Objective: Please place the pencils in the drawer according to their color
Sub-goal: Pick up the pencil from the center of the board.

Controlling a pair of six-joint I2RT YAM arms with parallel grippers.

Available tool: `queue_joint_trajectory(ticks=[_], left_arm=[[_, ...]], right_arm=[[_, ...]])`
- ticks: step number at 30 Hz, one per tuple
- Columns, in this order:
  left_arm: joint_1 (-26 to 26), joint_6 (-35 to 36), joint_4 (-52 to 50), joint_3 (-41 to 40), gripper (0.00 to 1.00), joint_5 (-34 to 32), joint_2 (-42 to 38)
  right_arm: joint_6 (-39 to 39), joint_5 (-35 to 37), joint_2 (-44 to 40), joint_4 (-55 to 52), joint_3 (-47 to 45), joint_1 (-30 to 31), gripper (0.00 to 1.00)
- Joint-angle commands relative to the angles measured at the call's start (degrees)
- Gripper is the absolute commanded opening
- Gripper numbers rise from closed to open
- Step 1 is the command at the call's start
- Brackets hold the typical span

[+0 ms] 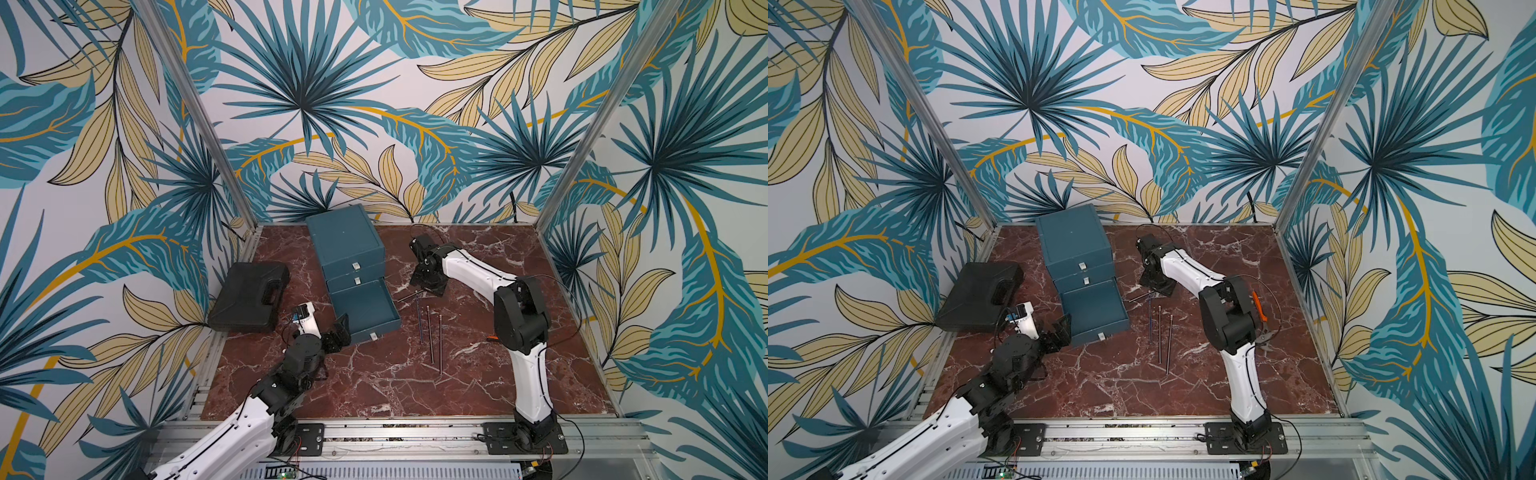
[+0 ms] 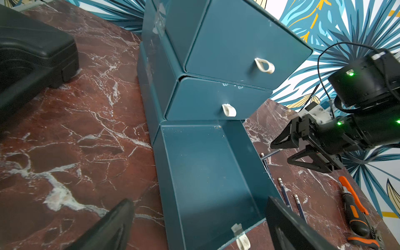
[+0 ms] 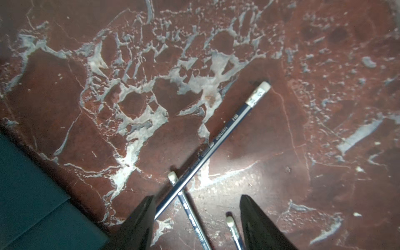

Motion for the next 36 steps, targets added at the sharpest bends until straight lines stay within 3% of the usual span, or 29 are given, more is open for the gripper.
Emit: queue_joint_trajectory(ticks=[1, 14, 27, 36], left_arm=[[0.25, 1.17, 3.03, 1.37, 1.00, 1.10, 0.28], [0.25, 1.10, 3.22, 1.28, 1.00, 1.83, 0.03], [0.26, 1.02, 2.96, 1.47, 1.00, 1.57, -0.38], [0.25, 0.88, 1.81, 1.46, 1.00, 1.47, -1.40]], right_arm=[[1.17, -0.79, 1.97, -3.68, 1.43, -0.25, 0.65], [2.38, -0.37, 7.62, -3.58, 4.86, -1.83, 0.57], [3.47, 1.19, 7.51, -2.61, 1.85, -3.05, 0.29], [4.76, -0.07, 5.83, 1.16, -2.03, -3.45, 0.19]])
